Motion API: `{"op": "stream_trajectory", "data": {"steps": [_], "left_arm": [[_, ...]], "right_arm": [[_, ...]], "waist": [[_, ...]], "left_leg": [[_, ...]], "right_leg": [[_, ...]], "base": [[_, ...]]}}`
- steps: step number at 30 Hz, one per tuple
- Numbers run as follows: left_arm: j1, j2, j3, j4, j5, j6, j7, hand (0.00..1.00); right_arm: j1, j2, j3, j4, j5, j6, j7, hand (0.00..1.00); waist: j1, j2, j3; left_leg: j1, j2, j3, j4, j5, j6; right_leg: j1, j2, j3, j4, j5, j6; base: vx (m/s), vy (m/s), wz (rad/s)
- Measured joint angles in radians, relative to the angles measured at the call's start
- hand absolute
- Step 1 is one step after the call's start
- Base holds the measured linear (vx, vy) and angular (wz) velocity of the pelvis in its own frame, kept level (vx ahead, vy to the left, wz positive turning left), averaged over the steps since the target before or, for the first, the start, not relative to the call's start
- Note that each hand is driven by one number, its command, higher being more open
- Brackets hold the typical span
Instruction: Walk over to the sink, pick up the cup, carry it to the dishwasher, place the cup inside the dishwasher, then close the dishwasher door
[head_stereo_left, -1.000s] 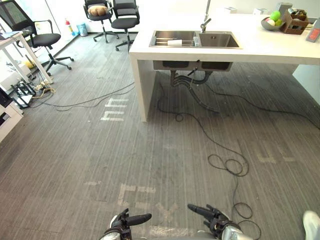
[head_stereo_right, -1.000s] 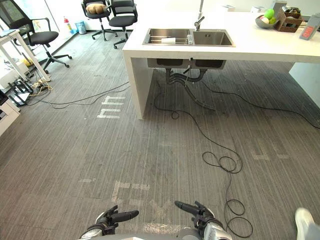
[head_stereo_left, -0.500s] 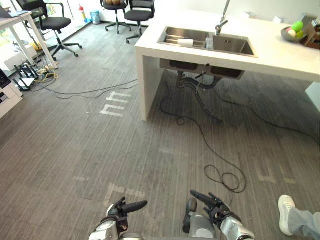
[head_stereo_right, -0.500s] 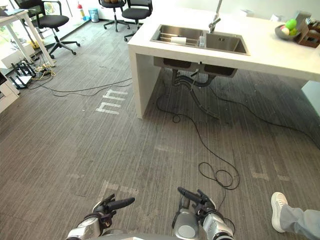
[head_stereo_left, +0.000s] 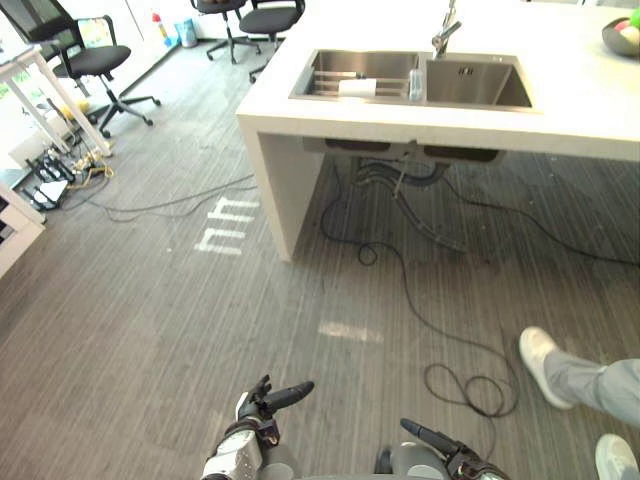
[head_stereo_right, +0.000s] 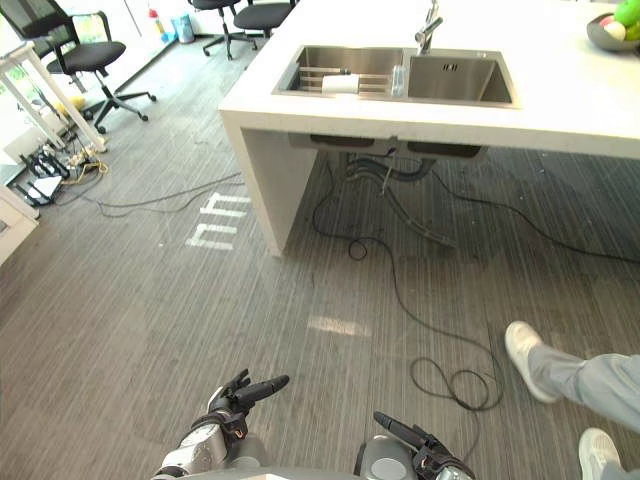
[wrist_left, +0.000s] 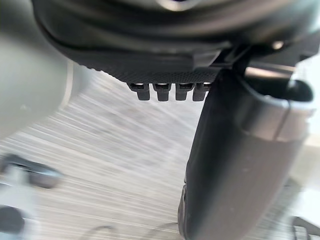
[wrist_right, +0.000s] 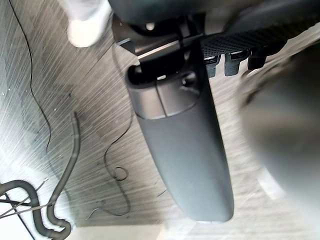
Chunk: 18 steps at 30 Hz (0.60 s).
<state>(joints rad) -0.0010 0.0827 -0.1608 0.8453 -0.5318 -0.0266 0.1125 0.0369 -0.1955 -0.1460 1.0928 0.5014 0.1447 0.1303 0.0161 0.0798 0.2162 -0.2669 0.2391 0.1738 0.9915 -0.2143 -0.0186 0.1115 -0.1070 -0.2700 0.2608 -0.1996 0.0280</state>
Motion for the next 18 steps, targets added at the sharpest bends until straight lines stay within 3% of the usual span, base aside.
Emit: {"op": "stream_trajectory", "data": {"steps": [1,2,3,4,5,6,8,9,12,15,16,17,18], "left_arm": [[0.005,-0.001,0.003,-0.031,0.000,-0.003,0.001,1.00],[0.005,-0.007,0.007,-0.061,0.001,-0.005,0.004,1.00],[0.008,-0.012,0.007,-0.076,0.001,-0.005,0.006,1.00],[0.030,-0.025,0.008,-0.115,0.001,-0.011,0.013,1.00],[0.045,-0.036,0.008,-0.132,0.001,-0.017,0.015,1.00],[-0.021,-0.026,0.022,-0.103,0.001,-0.010,0.021,1.00],[-0.036,-0.021,0.035,-0.103,0.001,-0.008,0.016,1.00],[-0.033,-0.020,0.042,-0.102,0.001,-0.003,0.015,1.00],[0.003,-0.010,0.057,-0.103,0.003,-0.001,0.015,1.00],[0.010,-0.014,0.081,-0.123,0.005,0.008,0.015,1.00],[0.020,-0.010,0.087,-0.148,0.025,0.013,0.015,1.00],[0.037,-0.001,0.082,-0.153,0.044,0.014,0.015,1.00],[0.039,-0.003,0.083,-0.152,0.046,0.013,0.014,1.00]], "right_arm": [[-0.010,0.003,0.001,-0.001,-0.012,-0.006,0.001,1.00],[-0.019,0.000,0.001,-0.001,-0.020,-0.009,-0.001,1.00],[-0.020,-0.001,0.000,-0.002,-0.019,-0.010,-0.001,1.00],[-0.014,-0.015,0.001,-0.005,-0.014,-0.010,-0.001,1.00],[-0.007,-0.028,0.006,-0.008,-0.012,-0.010,-0.005,1.00],[-0.033,-0.011,0.013,-0.007,0.013,-0.013,-0.010,1.00],[-0.048,-0.006,0.020,-0.008,0.023,-0.012,-0.012,1.00],[-0.049,-0.005,0.027,-0.008,0.029,-0.009,-0.011,1.00],[-0.054,0.014,0.044,-0.010,0.029,-0.006,-0.014,1.00],[-0.062,0.017,0.067,-0.009,0.029,-0.002,-0.027,1.00],[-0.063,0.023,0.063,-0.006,0.029,0.002,-0.038,1.00],[-0.043,0.032,0.060,0.002,0.035,0.003,-0.047,1.00],[-0.034,0.034,0.050,0.001,0.044,0.001,-0.051,1.00]], "waist": [[0.002,-0.001,0.003],[0.012,0.002,0.008],[0.018,0.008,0.007],[0.030,0.056,-0.001],[0.038,0.094,-0.008],[0.027,0.053,0.018],[0.036,0.039,0.028],[0.031,0.036,0.030],[0.042,0.027,0.034],[0.052,0.017,0.030],[0.072,-0.013,0.015],[0.087,-0.054,-0.018],[0.080,-0.063,-0.020]], "left_leg": [[-0.030,-0.032,0.031,-0.134,-0.002,-0.005],[-0.036,-0.085,0.055,-0.404,0.041,-0.026],[-0.023,-0.111,0.055,-0.568,0.113,-0.033],[0.010,-0.119,0.039,-0.853,0.397,-0.061],[0.012,-0.094,0.036,-0.893,0.542,0.015],[0.019,-0.145,0.050,-0.877,0.484,0.073],[0.037,-0.166,0.063,-0.885,0.463,0.073],[0.045,-0.178,0.087,-0.853,0.421,0.087],[0.040,-0.170,0.140,-0.763,0.362,0.090],[-0.023,-0.169,0.145,-0.696,0.320,0.102],[-0.050,-0.177,0.170,-0.675,0.291,0.107],[-0.035,-0.217,0.198,-0.702,0.262,0.098],[-0.027,-0.226,0.187,-0.708,0.252,0.107]], "right_leg": [[0.033,-0.011,0.001,-0.023,0.002,0.004],[0.066,-0.031,-0.001,-0.034,-0.003,0.017],[0.081,-0.036,-0.003,-0.033,-0.012,0.033],[0.114,-0.008,-0.001,-0.029,-0.049,0.085],[0.134,0.012,-0.002,-0.021,-0.085,0.116],[0.134,-0.014,-0.002,0.023,-0.143,0.098],[0.117,-0.015,-0.003,0.047,-0.157,0.079],[0.144,-0.028,-0.003,0.040,-0.169,0.065],[0.194,-0.042,0.011,-0.010,-0.179,0.064],[0.175,-0.045,0.045,-0.044,-0.183,0.058],[0.145,-0.072,0.057,-0.040,-0.194,0.060],[0.142,-0.111,0.054,-0.024,-0.187,0.076],[0.120,-0.127,0.046,0.049,-0.184,0.084]], "base": [[0.51,0.118,-0.29],[0.50,0.132,-0.30],[0.49,0.162,-0.43],[0.38,0.160,-0.46],[0.52,0.326,0.00],[0.33,0.250,0.23],[0.19,0.138,0.26],[0.17,0.058,0.09],[0.14,0.033,-0.05],[0.17,0.043,-0.09],[0.35,0.045,-0.31],[0.37,0.013,-0.20],[0.43,0.008,0.09]]}}
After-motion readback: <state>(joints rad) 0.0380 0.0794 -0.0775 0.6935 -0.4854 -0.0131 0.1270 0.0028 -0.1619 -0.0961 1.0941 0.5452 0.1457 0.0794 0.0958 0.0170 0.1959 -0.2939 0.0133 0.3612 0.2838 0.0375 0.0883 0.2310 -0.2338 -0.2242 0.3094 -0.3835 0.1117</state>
